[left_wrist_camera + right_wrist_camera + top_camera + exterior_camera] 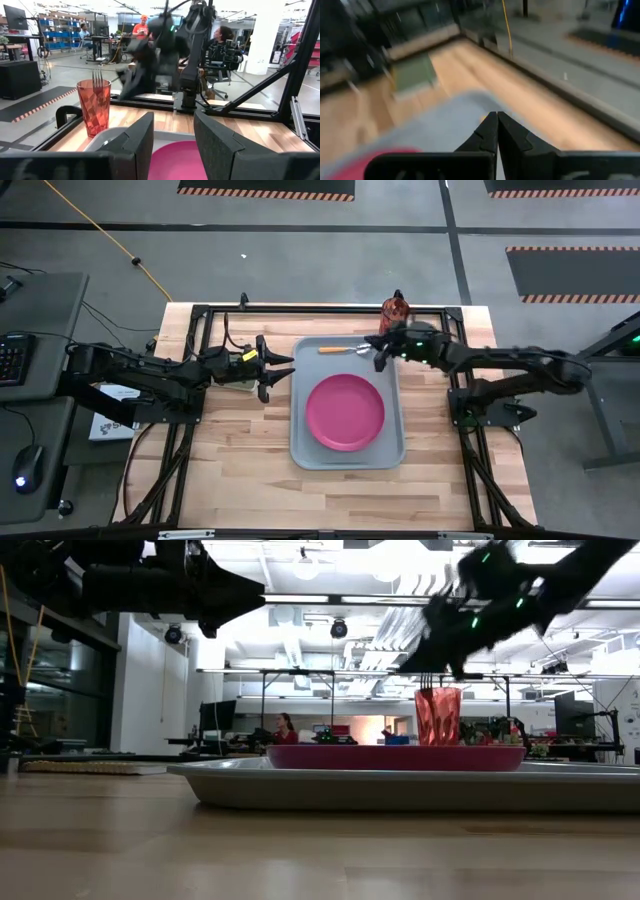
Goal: Pick and place plate/cup/fork/spoon on tray
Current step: Put the fork on the tray at the top of the plate
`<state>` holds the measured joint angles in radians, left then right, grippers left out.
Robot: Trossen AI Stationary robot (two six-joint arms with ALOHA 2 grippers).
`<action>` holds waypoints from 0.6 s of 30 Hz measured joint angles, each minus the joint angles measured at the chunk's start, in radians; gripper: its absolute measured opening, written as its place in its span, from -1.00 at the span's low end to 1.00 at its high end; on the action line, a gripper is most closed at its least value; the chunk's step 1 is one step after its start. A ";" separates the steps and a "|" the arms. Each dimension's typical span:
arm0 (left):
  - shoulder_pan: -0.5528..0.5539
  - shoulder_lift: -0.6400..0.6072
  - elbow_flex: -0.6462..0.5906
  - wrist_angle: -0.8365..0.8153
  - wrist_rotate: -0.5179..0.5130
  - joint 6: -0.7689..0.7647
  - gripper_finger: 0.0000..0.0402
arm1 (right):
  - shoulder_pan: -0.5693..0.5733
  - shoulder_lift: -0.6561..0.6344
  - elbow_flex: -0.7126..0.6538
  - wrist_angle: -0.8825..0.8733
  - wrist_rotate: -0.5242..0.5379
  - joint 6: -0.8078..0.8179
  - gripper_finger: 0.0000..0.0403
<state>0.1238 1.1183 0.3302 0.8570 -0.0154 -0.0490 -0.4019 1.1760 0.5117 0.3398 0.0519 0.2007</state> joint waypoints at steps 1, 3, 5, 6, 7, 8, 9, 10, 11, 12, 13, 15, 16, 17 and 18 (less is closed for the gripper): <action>0.000 0.000 0.000 0.000 0.000 0.000 -0.35 | 0.000 -0.041 0.000 0.000 0.000 0.000 -1.00; 0.000 0.000 0.000 0.000 0.000 0.000 -0.35 | -0.004 -0.110 0.000 -0.003 0.016 0.000 -1.00; 0.000 0.000 0.000 0.000 0.000 0.000 -0.35 | -0.012 -0.156 0.000 -0.012 0.066 0.000 -0.98; 0.000 0.000 0.000 0.000 0.000 0.000 -0.35 | -0.017 -0.172 0.000 -0.021 0.098 0.000 -0.96; 0.000 0.000 0.000 0.000 0.000 0.000 -0.35 | -0.022 -0.182 0.000 -0.030 0.130 -0.003 -0.92; 0.000 0.000 0.000 0.000 0.000 0.000 -0.35 | -0.027 -0.187 0.000 -0.039 0.160 -0.014 -0.87; 0.000 0.000 0.000 0.000 0.000 0.000 -0.35 | -0.035 -0.190 0.000 -0.054 0.185 -0.027 -0.80; 0.000 0.000 0.000 0.000 0.000 0.000 -0.35 | -0.041 -0.190 0.000 -0.067 0.210 -0.040 -0.72; 0.000 0.000 0.000 0.000 0.000 0.000 -0.35 | -0.048 -0.190 0.000 -0.080 0.236 -0.047 -0.63; 0.000 0.000 0.000 0.000 0.000 0.000 -0.35 | -0.055 -0.189 0.000 -0.095 0.259 -0.052 -0.53; 0.000 0.000 0.000 0.000 0.000 0.000 -0.35 | -0.061 -0.188 0.000 -0.114 0.281 -0.056 -0.43; 0.000 0.000 0.000 0.000 0.000 0.000 -0.35 | -0.072 -0.187 0.000 -0.146 0.329 -0.074 -0.22; 0.000 0.000 0.000 0.000 0.000 0.000 -0.35 | -0.077 -0.187 0.000 -0.153 0.349 -0.083 -0.12; 0.000 0.000 0.000 0.000 0.000 0.000 -0.35 | -0.081 -0.187 0.000 -0.157 0.364 -0.095 -0.03; 0.000 0.000 0.000 0.000 0.000 0.000 -0.35 | -0.086 -0.187 0.000 -0.162 0.369 -0.109 0.05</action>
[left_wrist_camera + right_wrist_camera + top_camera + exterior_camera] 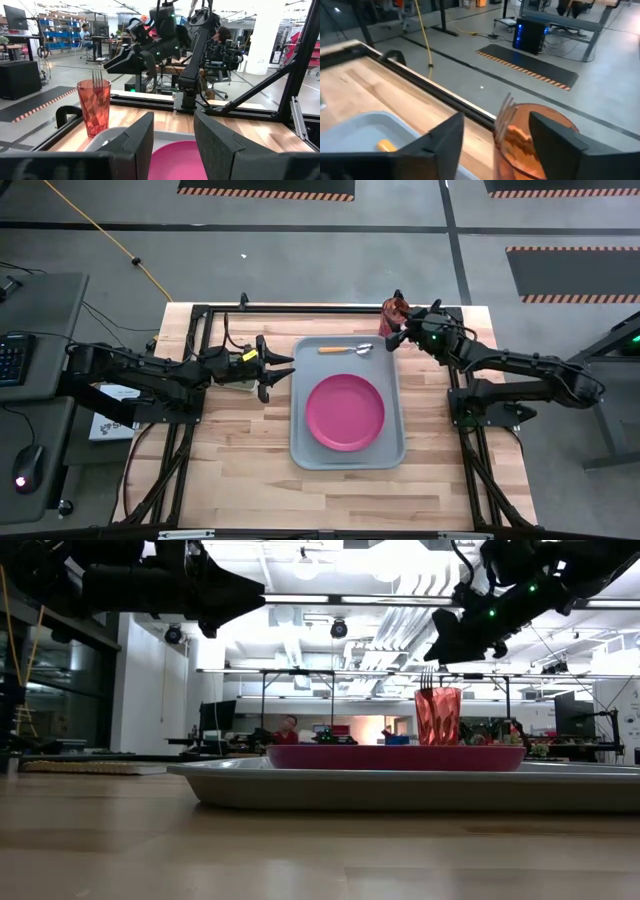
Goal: Pick and place plate/cup/fork/spoon on tray
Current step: Put the fork on the tray at the top of the plate
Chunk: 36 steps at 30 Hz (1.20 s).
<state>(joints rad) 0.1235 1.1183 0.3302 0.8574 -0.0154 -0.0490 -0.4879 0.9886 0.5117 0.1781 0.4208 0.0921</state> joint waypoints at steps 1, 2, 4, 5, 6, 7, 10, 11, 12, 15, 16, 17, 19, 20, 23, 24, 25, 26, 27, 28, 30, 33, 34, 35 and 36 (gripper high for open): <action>0.000 0.000 0.000 0.000 0.000 0.000 -0.35 | -0.006 0.000 0.000 -0.004 0.004 -0.010 0.11; 0.000 0.000 0.000 0.000 0.000 0.000 -0.35 | -0.012 0.000 0.000 -0.005 0.008 -0.013 0.16; 0.000 0.000 0.000 0.000 0.000 0.000 -0.35 | -0.027 0.008 0.000 0.001 0.009 -0.013 0.22; 0.000 0.000 0.000 0.000 0.000 0.000 -0.35 | -0.036 0.016 0.000 -0.001 0.009 -0.013 0.23; 0.000 0.000 0.000 0.000 0.000 0.000 -0.35 | -0.046 0.027 0.000 0.000 0.007 -0.011 0.23; 0.000 0.000 0.000 0.000 0.000 0.000 -0.35 | -0.058 0.041 0.000 0.004 0.000 -0.003 0.23; 0.000 0.000 0.000 0.002 -0.011 0.000 -0.35 | -0.093 0.092 0.000 0.043 -0.036 0.012 0.23; 0.000 0.000 0.000 0.003 -0.017 0.000 -0.35 | -0.103 0.107 0.000 0.067 -0.042 0.012 0.24; 0.000 0.000 0.000 0.003 -0.022 0.000 -0.35 | -0.110 0.117 0.000 0.088 -0.050 0.014 0.24; 0.000 0.000 0.000 0.003 -0.023 0.000 -0.35 | -0.126 0.131 0.000 0.134 -0.055 0.013 0.23; 0.000 0.000 0.000 0.003 -0.023 0.000 -0.35 | -0.132 0.131 0.000 0.135 -0.056 0.013 0.22; 0.000 0.000 0.000 0.002 -0.023 0.000 -0.35 | -0.137 0.131 0.000 0.135 -0.058 0.017 0.21; 0.000 0.000 0.000 0.002 -0.023 0.011 -0.35 | -0.149 0.131 0.000 0.135 -0.082 0.033 0.18; 0.000 0.000 0.000 0.002 -0.023 0.017 -0.35 | -0.155 0.131 0.000 0.135 -0.104 0.040 0.16; 0.000 0.000 0.000 0.002 -0.023 0.016 -0.35 | -0.161 0.131 0.000 0.134 -0.142 0.053 0.06; 0.000 0.000 0.000 0.002 -0.023 0.017 -0.35 | -0.160 0.131 0.000 0.132 -0.143 0.061 0.02; 0.000 0.000 0.000 0.002 -0.023 0.017 -0.35 | -0.160 0.131 0.000 0.129 -0.144 0.063 -0.03; 0.000 0.000 0.000 0.002 -0.023 0.016 -0.35 | -0.160 0.131 0.000 0.125 -0.147 0.064 -0.09; 0.000 0.000 0.000 0.005 -0.024 0.016 -0.35 | -0.160 0.131 0.000 0.123 -0.153 0.065 -0.15; 0.000 0.000 0.000 0.007 -0.024 0.017 -0.35 | -0.160 0.131 0.000 0.122 -0.159 0.065 -0.21; 0.000 0.000 0.000 0.008 -0.024 0.017 -0.35 | -0.160 0.131 0.000 0.122 -0.164 0.064 -0.33; 0.000 0.000 0.000 0.008 -0.025 0.017 -0.35 | -0.160 0.131 0.000 0.123 -0.156 0.058 -0.49; 0.000 0.000 0.000 0.007 -0.026 0.017 -0.35 | -0.160 0.131 0.000 0.125 -0.145 0.057 -0.53; 0.000 0.000 0.000 0.007 -0.026 0.017 -0.35 | -0.160 0.131 0.000 0.127 -0.137 0.055 -0.56; 0.000 0.000 0.000 0.007 -0.026 0.017 -0.35 | -0.160 0.131 0.000 0.131 -0.130 0.045 -0.60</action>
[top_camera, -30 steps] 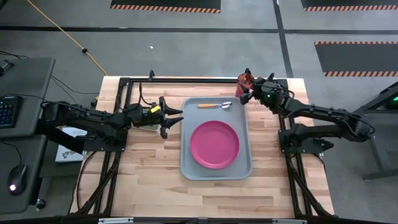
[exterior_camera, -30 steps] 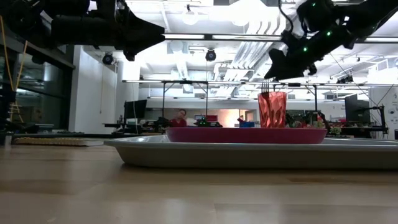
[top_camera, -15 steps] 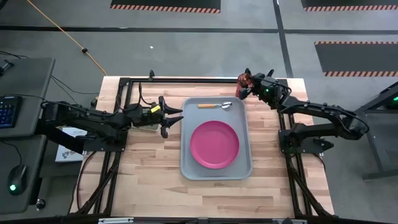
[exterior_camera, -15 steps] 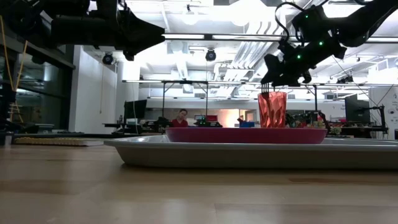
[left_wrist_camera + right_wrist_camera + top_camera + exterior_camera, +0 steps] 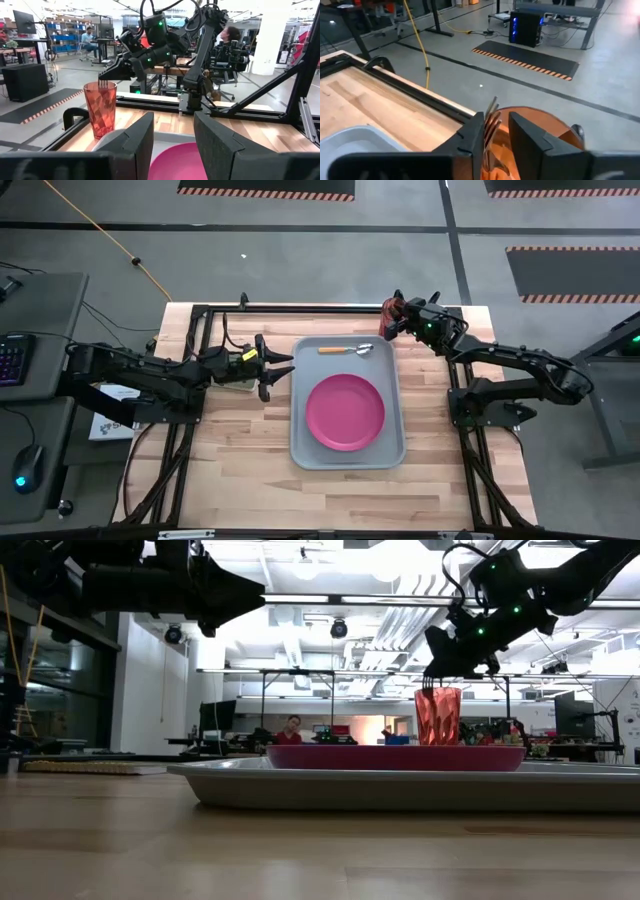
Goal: Pick and place plate/cup/fork/spoon on tray
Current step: Put the fork on the tray at the top of the plate
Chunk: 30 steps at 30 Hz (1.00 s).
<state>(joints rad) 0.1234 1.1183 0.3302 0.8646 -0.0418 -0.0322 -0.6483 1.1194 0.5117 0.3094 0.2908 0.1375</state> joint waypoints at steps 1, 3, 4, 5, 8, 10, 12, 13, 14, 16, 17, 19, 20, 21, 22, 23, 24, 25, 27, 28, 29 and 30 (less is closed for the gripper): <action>0.000 0.000 0.000 0.000 0.000 0.000 -0.35 | 0.000 0.000 0.000 0.003 0.009 -0.008 -0.62; 0.000 0.000 0.000 0.000 0.000 0.000 -0.35 | 0.000 0.000 0.000 0.009 0.028 -0.015 -0.65; 0.000 0.000 0.000 0.000 0.000 0.000 -0.35 | 0.000 0.000 0.000 0.010 0.039 -0.015 -0.66; 0.000 0.000 0.000 0.000 0.000 0.000 -0.35 | -0.001 0.000 0.000 0.010 0.050 -0.018 -0.67; 0.000 0.000 0.000 -0.001 0.000 0.000 -0.35 | -0.012 0.000 0.000 0.010 0.057 -0.030 -0.67; 0.000 0.000 0.000 -0.001 0.000 0.000 -0.35 | -0.022 0.000 0.000 0.010 0.059 -0.027 -0.67; 0.000 0.000 0.000 -0.001 0.000 0.000 -0.35 | -0.034 0.000 0.000 0.010 0.060 -0.024 -0.67; 0.000 0.000 0.000 -0.001 0.000 0.000 -0.35 | -0.039 0.000 0.000 0.010 0.058 -0.025 -0.67; 0.000 0.000 0.000 -0.001 0.000 0.000 -0.35 | -0.045 0.000 0.000 0.010 0.047 -0.026 -0.67; 0.000 0.000 0.000 -0.001 0.000 0.000 -0.35 | -0.054 0.000 0.000 0.010 0.023 -0.018 -0.70; 0.000 0.000 0.000 -0.001 0.000 0.000 -0.35 | -0.057 0.000 0.000 0.010 0.020 -0.014 -0.73; 0.000 0.000 0.000 -0.001 0.000 0.000 -0.35 | -0.059 0.000 0.000 0.010 0.013 -0.011 -0.81; 0.000 0.000 0.000 -0.002 0.000 0.000 -0.35 | -0.059 0.000 0.000 0.012 0.011 -0.008 -0.86; 0.000 0.000 0.000 -0.003 0.000 0.000 -0.35 | -0.059 0.000 0.000 0.014 0.006 -0.004 -0.92; 0.000 0.000 0.000 -0.004 0.000 0.000 -0.35 | -0.059 0.000 0.000 0.017 0.005 -0.003 -0.95; 0.000 0.000 0.000 -0.005 0.000 0.000 -0.35 | -0.059 0.000 0.000 0.027 0.005 -0.006 -0.97; 0.000 0.000 0.000 -0.005 0.000 0.000 -0.35 | -0.059 0.000 0.000 0.042 0.005 -0.007 -0.97; 0.000 0.000 0.000 -0.005 0.000 0.000 -0.35 | -0.060 0.000 0.000 0.055 0.004 -0.006 -0.97; 0.000 0.000 0.000 -0.005 0.000 0.000 -0.35 | -0.059 0.000 0.000 0.067 0.002 -0.006 -0.97; 0.000 0.000 0.000 -0.006 0.000 0.000 -0.35 | -0.059 0.000 0.000 0.072 0.000 -0.006 -0.98; 0.000 0.000 0.000 -0.007 0.001 0.000 -0.35 | -0.059 0.000 0.000 0.077 0.000 -0.007 -0.99; 0.000 0.000 0.000 -0.007 0.001 0.000 -0.35 | -0.059 0.000 0.000 0.077 -0.003 -0.006 -0.99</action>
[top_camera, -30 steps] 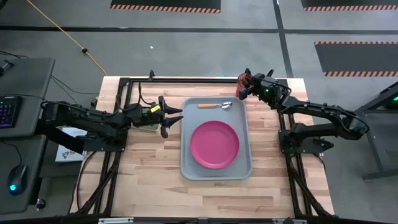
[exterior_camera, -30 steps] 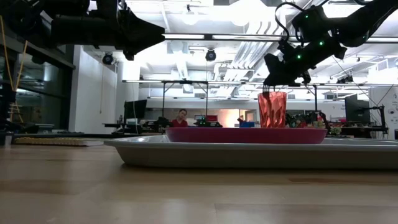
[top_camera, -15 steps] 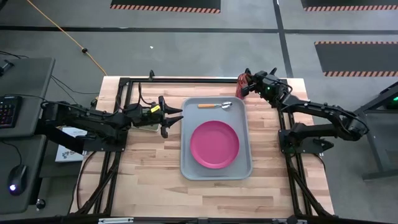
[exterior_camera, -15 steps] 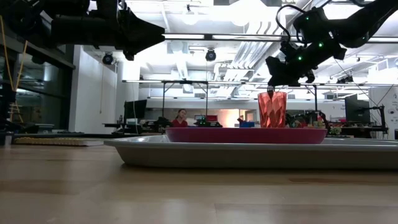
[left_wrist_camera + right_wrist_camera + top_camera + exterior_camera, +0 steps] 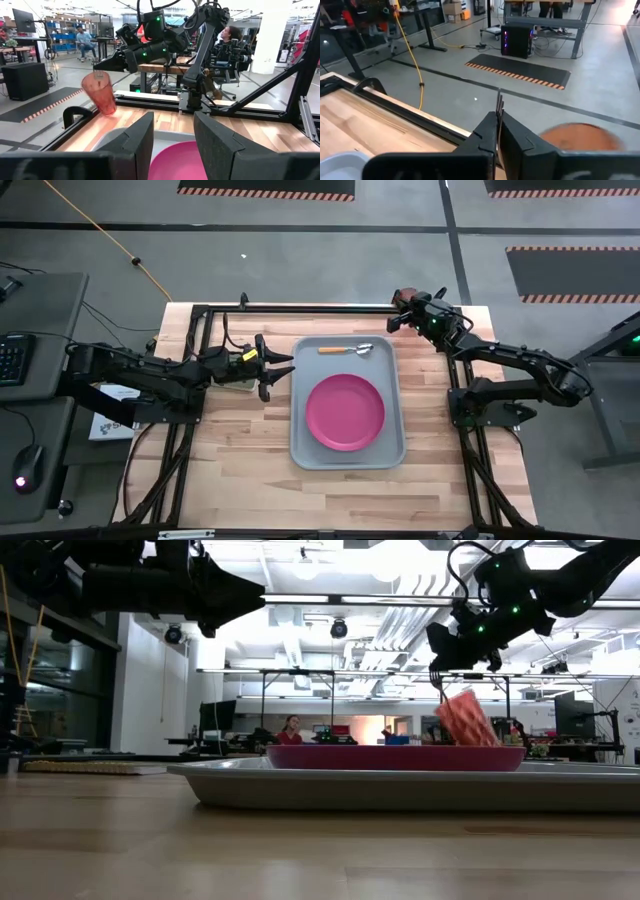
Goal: Pick and place plate/cup/fork/spoon on tray
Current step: Put the fork on the tray at the top of the plate
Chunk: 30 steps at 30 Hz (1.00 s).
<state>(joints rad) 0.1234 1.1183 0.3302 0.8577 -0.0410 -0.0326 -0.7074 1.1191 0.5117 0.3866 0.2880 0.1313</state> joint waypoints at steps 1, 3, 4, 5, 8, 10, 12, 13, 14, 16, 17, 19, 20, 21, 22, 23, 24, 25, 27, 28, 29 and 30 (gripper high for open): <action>0.000 0.000 0.000 0.000 0.000 0.000 -0.35 | 0.000 0.000 0.000 -0.002 -0.001 0.002 -0.98; 0.000 0.000 0.000 0.000 0.000 0.000 -0.35 | 0.000 0.000 0.000 -0.003 -0.001 0.002 -0.99; 0.000 0.000 0.000 0.000 0.000 0.000 -0.35 | 0.000 0.000 0.000 -0.003 -0.002 0.003 -0.99; 0.000 0.000 0.000 0.000 0.000 0.000 -0.35 | 0.000 0.000 0.000 -0.003 -0.002 0.002 -0.99; 0.000 0.000 0.000 0.000 0.000 0.000 -0.35 | 0.000 0.000 0.000 -0.005 -0.001 0.002 -0.99; 0.000 0.000 0.000 -0.001 0.000 0.000 -0.35 | 0.000 0.000 0.000 -0.005 -0.004 0.002 -1.00; 0.000 0.000 0.000 -0.001 0.000 0.000 -0.35 | 0.000 0.000 0.000 -0.008 -0.009 0.002 -1.00; 0.000 0.000 0.000 -0.002 0.000 0.000 -0.35 | 0.000 0.000 0.000 -0.009 -0.009 0.002 -1.00; 0.000 0.000 0.000 -0.002 0.000 0.000 -0.35 | 0.000 0.000 0.000 -0.009 -0.011 0.002 -1.00; 0.000 0.000 0.000 -0.002 0.000 0.000 -0.35 | 0.001 -0.002 0.000 -0.009 -0.012 0.002 -1.00; 0.000 0.000 0.000 -0.002 0.000 0.000 -0.35 | 0.001 -0.002 0.000 -0.009 -0.012 0.002 -1.00; 0.000 0.000 0.000 -0.002 0.000 0.000 -0.35 | 0.001 -0.002 0.000 -0.010 -0.012 0.002 -1.00; 0.000 0.000 0.000 -0.002 0.000 0.000 -0.35 | 0.001 -0.002 0.000 -0.010 -0.013 0.002 -1.00; 0.000 0.000 0.000 -0.002 0.000 0.000 -0.35 | 0.001 -0.002 0.000 -0.010 -0.019 0.002 -1.00; 0.000 0.000 0.000 -0.002 0.000 -0.001 -0.35 | 0.001 -0.002 0.000 -0.010 -0.027 0.003 -1.00; 0.000 0.000 0.000 -0.002 0.000 -0.001 -0.35 | 0.001 -0.002 0.000 -0.010 -0.036 0.011 -1.00; 0.000 0.000 0.000 -0.002 0.000 -0.001 -0.35 | 0.001 -0.002 0.000 -0.010 -0.045 0.020 -1.00; 0.000 0.000 0.000 -0.002 0.000 -0.001 -0.35 | 0.001 -0.002 0.000 -0.010 -0.061 0.024 -1.00; 0.000 0.000 0.000 -0.002 0.000 -0.001 -0.35 | 0.004 -0.002 0.000 -0.010 -0.090 0.029 -1.00; 0.000 0.000 0.000 -0.002 0.000 -0.001 -0.35 | 0.010 -0.002 0.000 -0.010 -0.101 0.031 -1.00; 0.000 0.000 0.000 -0.002 0.000 -0.001 -0.35 | 0.018 -0.003 0.000 -0.010 -0.105 0.034 -1.00; 0.000 0.000 0.000 -0.002 0.000 -0.001 -0.35 | 0.028 -0.008 0.000 -0.012 -0.106 0.030 -1.00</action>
<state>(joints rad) 0.1234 1.1183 0.3302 0.8562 -0.0406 -0.0334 -0.6793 1.1110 0.5117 0.3748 0.1816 0.1616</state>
